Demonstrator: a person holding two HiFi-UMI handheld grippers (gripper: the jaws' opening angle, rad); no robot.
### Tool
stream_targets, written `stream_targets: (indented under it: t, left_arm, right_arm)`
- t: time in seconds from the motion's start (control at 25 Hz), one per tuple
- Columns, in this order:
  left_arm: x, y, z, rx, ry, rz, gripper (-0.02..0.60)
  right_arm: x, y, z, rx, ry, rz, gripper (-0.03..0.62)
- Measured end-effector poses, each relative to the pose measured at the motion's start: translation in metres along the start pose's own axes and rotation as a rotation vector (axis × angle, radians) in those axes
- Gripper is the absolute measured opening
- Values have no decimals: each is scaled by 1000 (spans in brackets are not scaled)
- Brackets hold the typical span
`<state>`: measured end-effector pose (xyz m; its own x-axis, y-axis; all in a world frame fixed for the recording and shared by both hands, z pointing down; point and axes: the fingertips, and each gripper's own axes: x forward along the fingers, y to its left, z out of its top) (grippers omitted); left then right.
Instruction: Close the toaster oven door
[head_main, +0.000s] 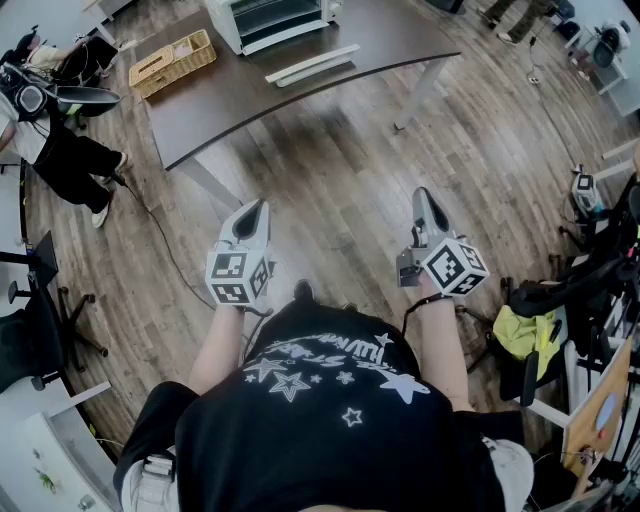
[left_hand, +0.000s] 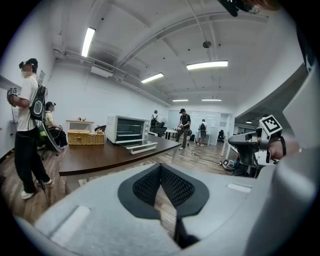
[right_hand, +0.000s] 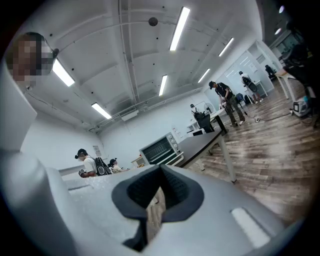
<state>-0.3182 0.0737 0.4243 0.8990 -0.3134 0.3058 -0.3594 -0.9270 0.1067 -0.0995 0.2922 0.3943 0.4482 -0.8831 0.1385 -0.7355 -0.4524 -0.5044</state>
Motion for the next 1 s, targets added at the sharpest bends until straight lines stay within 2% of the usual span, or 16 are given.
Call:
stream_targets:
  t: [0.2,0.4,0.64,0.84,0.96,1.0]
  left_arm:
    - [0,-5,-3,-4,-8,-15,9]
    - [-6,9,-27,-38,46,6,9]
    - [-5,35,-29,-59,26,-22,9]
    - [9,57,-18,-48,-3,-50,10]
    - [15,64,-13,-47,-9,-57,10]
    - [18,66,-12,-46,-8,-57,11]
  right_arm:
    - [0,-9,-7,5,10,-1,3]
    - [15,-13,-31,27,64,-21,3]
    - [48,11,-31,11,33,-16,5]
    - [65,31,-27,-45,38,7,155]
    - [67,27,-23,-55,37,-17,220]
    - [69,24,-22,-56,38,-25,222]
